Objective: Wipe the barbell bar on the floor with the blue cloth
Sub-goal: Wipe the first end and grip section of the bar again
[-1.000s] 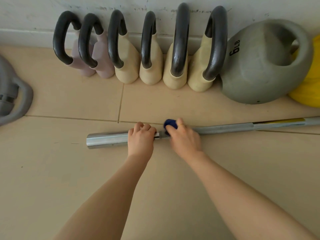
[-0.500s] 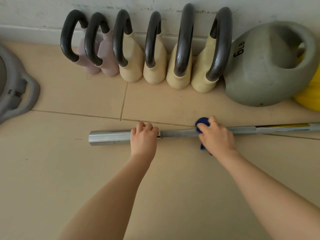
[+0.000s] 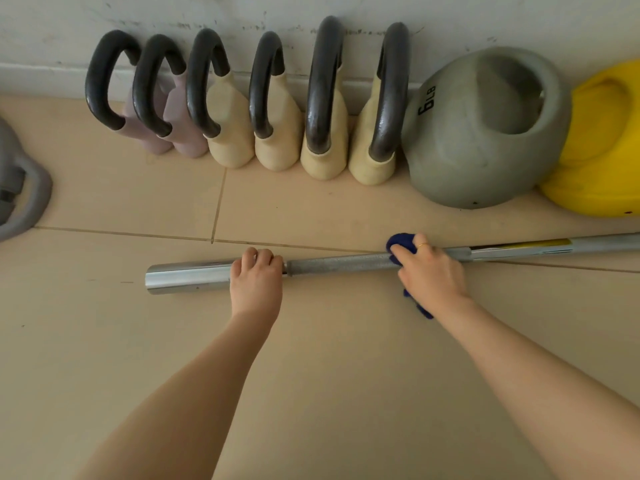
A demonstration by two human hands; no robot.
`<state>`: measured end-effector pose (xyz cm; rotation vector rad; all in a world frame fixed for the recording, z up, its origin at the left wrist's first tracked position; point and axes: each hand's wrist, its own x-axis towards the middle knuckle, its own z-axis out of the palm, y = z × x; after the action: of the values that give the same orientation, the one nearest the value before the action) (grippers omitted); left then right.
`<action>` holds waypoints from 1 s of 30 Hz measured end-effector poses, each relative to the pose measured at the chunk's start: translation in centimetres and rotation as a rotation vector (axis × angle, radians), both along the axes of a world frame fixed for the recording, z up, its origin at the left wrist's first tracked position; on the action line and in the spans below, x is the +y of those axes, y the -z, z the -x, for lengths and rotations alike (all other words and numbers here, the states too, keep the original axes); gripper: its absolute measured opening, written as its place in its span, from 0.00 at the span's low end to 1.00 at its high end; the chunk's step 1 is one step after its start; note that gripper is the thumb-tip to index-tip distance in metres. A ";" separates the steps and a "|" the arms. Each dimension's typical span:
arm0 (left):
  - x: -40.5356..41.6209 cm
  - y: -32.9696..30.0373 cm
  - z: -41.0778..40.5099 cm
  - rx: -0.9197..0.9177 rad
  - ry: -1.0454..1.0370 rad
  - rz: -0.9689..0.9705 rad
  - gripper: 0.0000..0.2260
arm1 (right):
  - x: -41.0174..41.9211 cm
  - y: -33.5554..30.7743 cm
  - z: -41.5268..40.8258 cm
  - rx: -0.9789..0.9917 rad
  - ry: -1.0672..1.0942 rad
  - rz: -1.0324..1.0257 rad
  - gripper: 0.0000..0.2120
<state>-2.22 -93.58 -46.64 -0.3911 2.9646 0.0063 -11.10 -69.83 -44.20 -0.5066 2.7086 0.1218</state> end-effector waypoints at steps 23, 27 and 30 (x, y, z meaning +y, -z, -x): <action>3.2 -1.8 0.9 -0.082 0.027 -0.023 0.16 | -4.4 0.1 -1.8 0.000 0.029 0.120 0.11; 2.5 -1.6 0.8 -0.013 0.054 -0.043 0.20 | -4.5 0.3 -2.1 0.027 0.145 0.058 0.11; 2.0 -1.4 0.8 -0.033 0.025 -0.109 0.22 | -8.0 0.1 -3.3 -0.023 0.201 0.141 0.10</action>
<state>-2.99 -91.60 -45.22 -0.3368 2.9200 0.1558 -7.82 -77.80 -44.33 -0.2698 2.7390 -0.1285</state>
